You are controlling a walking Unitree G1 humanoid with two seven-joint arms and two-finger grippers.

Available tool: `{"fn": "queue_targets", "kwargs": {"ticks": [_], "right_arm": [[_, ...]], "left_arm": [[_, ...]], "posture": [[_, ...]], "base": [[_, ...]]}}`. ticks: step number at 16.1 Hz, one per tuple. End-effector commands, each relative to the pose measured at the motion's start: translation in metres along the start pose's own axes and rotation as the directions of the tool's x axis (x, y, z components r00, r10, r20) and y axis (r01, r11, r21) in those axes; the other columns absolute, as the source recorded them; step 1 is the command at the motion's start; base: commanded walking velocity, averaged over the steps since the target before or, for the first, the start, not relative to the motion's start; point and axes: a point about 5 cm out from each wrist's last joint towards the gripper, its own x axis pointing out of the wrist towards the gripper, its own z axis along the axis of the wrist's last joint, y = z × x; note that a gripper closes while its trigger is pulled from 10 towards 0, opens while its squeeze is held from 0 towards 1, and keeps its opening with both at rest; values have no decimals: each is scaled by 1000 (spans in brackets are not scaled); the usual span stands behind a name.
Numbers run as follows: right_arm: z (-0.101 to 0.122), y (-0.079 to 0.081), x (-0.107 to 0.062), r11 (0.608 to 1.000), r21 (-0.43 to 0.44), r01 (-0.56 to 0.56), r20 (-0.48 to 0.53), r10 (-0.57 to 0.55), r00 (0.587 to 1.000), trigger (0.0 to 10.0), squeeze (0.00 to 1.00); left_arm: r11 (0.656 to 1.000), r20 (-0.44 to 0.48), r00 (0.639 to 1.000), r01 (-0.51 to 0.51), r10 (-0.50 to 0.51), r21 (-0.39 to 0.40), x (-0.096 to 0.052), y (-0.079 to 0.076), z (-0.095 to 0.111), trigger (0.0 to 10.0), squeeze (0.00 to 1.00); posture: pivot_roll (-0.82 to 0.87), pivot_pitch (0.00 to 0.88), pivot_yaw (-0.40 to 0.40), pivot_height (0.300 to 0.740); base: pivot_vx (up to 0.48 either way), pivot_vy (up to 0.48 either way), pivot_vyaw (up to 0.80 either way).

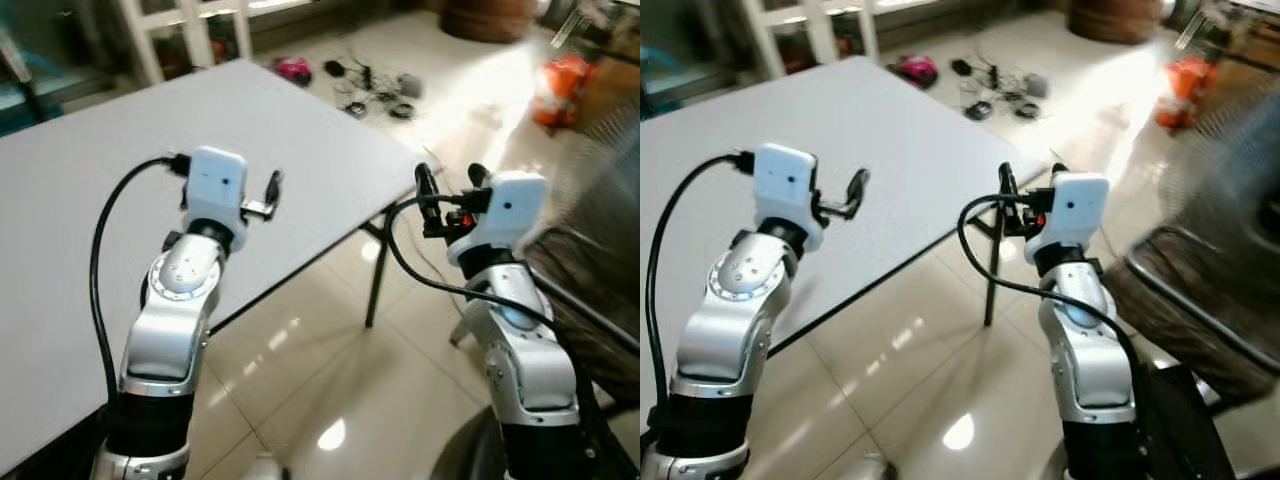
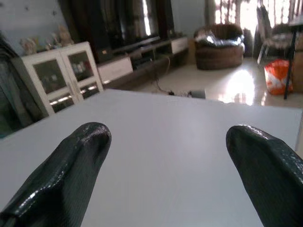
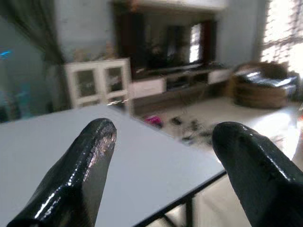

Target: Setting the table

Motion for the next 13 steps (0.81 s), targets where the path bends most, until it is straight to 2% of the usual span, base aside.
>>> {"fn": "queue_targets", "kwargs": {"ticks": [1, 2, 3, 5, 6, 9, 10, 13], "right_arm": [[-3, 7, -3, 998, 25, -57, -17, 57, 998, 10000, 0], [-6, 6, -7, 996, 27, -83, -29, 84, 996, 10000, 0], [-7, 5, -11, 995, 35, -90, -39, 92, 995, 10000, 0], [-8, 7, -12, 993, 57, -107, -30, 109, 994, 10000, 0], [-13, 8, -16, 990, 74, -118, -40, 122, 992, 10000, 0], [-17, 11, -16, 990, 76, -120, -47, 123, 991, 10000, 0], [-15, 11, -15, 991, 85, -105, -35, 108, 994, 10000, 0], [-17, 11, -18, 991, 84, -101, -37, 104, 994, 10000, 0]], "left_arm": [[1000, -2, 1000, 19, -19, 5, -6, -3, -2, 10000, 0], [1000, -14, 1000, 24, -24, 3, -12, -5, -7, 10000, 0], [1000, -37, 999, 10, -10, 19, -22, 0, -14, 10000, 0], [999, -54, 998, -10, 12, 32, -29, 9, -20, 10000, 0], [998, -92, 995, -23, 28, 55, -37, 12, -29, 10000, 0], [996, -106, 993, -42, 50, 75, -36, 16, -33, 10000, 0], [998, -93, 995, -38, 43, 59, -29, 12, -29, 10000, 0], [999, -100, 995, -2, 7, 49, -25, 4, -31, 10000, 0]], "posture": [[4, 0, -21, 740], [11, 0, -41, 740], [15, 0, -48, 740], [20, 0, -46, 740], [33, 0, -44, 740], [35, 0, -37, 740], [31, 0, -15, 740], [9, 0, 20, 740]], "base": [[0, 382, 800], [0, 480, 800], [0, 480, 800], [0, 480, 800], [0, 480, 800], [0, 480, 800], [0, 480, 800], [0, 480, 800]]}}
